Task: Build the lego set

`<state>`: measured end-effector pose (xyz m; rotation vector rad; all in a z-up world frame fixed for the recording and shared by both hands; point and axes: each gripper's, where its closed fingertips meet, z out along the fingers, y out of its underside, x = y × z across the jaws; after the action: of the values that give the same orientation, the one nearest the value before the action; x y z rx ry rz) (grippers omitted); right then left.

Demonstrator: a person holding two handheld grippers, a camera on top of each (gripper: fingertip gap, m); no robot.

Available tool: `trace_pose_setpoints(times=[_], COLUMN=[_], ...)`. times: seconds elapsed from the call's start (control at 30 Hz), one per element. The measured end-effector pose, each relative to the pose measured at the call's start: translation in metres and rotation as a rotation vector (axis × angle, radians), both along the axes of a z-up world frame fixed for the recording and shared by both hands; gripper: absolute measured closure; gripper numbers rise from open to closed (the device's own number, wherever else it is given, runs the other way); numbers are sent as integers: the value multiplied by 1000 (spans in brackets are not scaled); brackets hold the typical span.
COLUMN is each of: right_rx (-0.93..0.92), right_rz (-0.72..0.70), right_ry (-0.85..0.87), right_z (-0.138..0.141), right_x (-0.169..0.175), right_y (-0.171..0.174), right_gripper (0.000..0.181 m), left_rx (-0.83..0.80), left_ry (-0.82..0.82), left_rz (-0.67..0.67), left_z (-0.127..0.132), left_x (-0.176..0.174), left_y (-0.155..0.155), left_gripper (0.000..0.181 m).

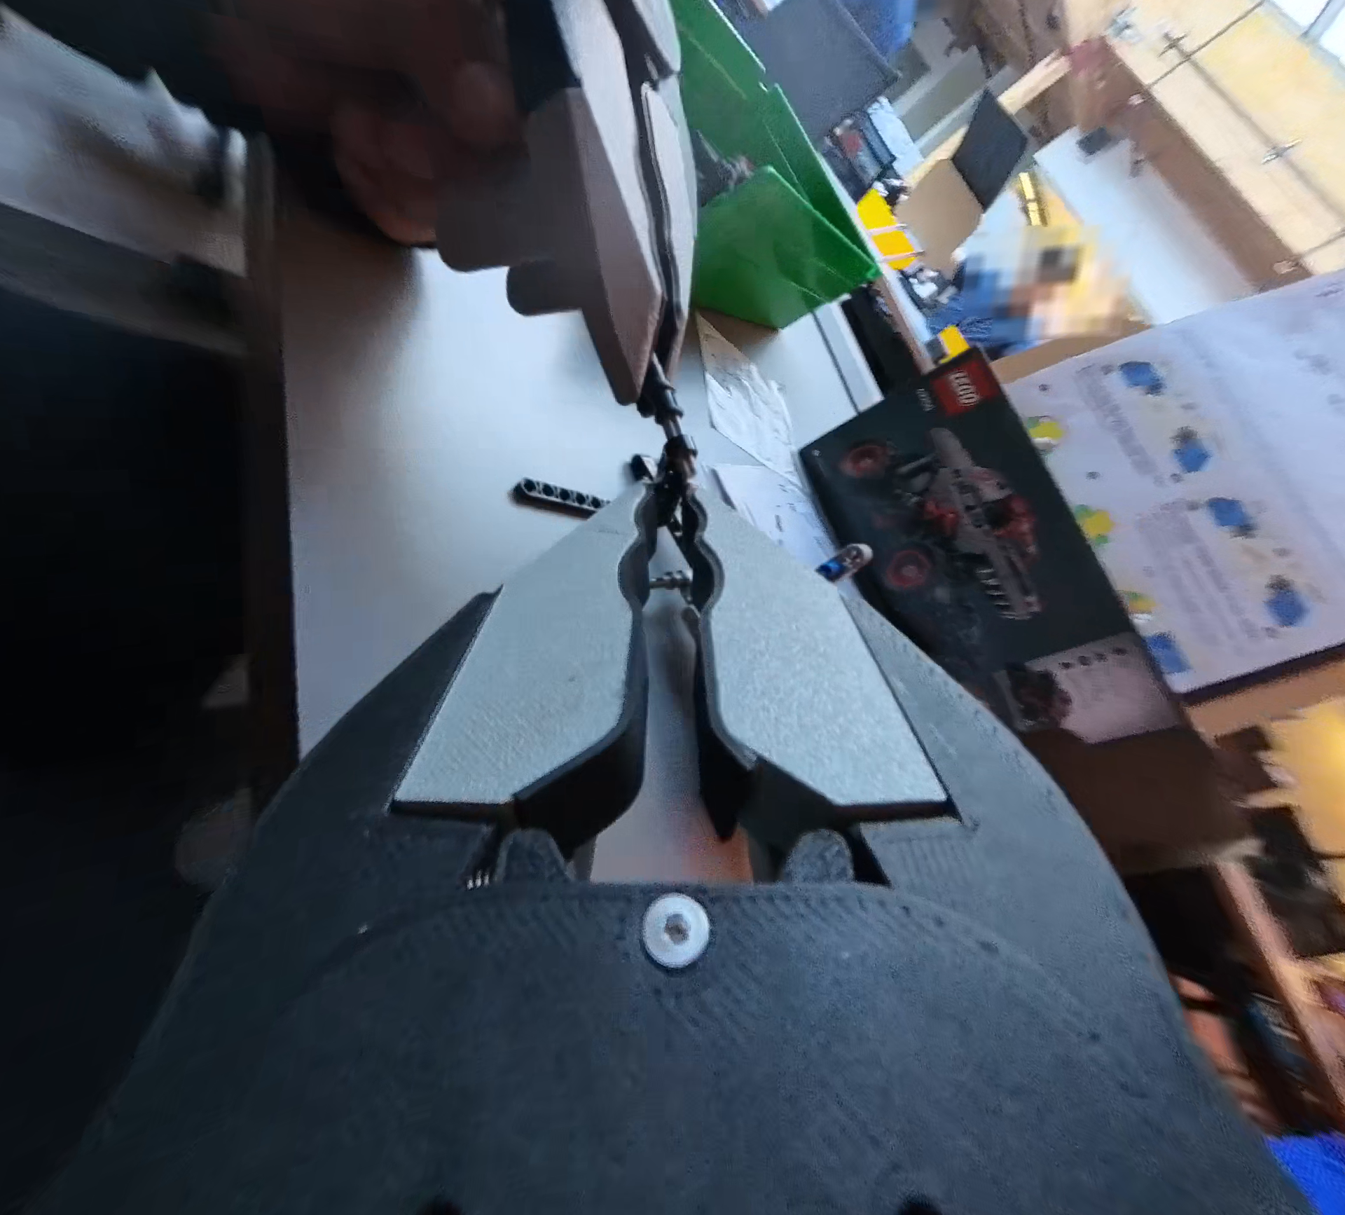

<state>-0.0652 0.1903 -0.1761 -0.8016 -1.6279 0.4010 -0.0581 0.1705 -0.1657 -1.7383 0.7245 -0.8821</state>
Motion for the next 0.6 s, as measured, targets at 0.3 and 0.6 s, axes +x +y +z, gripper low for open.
trace_pose_setpoints(times=[0.3, 0.6], right_rx=[80, -105], right_rz=[-31, 126], right_ry=[-3, 61], right_z=[-3, 11], right_x=[-2, 2], right_y=[3, -11], right_gripper=[178, 178], left_rx=[-6, -30], left_ry=[17, -78], left_rz=[25, -26], left_z=[-2, 6], left_x=[-1, -4], left_y=[2, -1], left_gripper=[179, 179])
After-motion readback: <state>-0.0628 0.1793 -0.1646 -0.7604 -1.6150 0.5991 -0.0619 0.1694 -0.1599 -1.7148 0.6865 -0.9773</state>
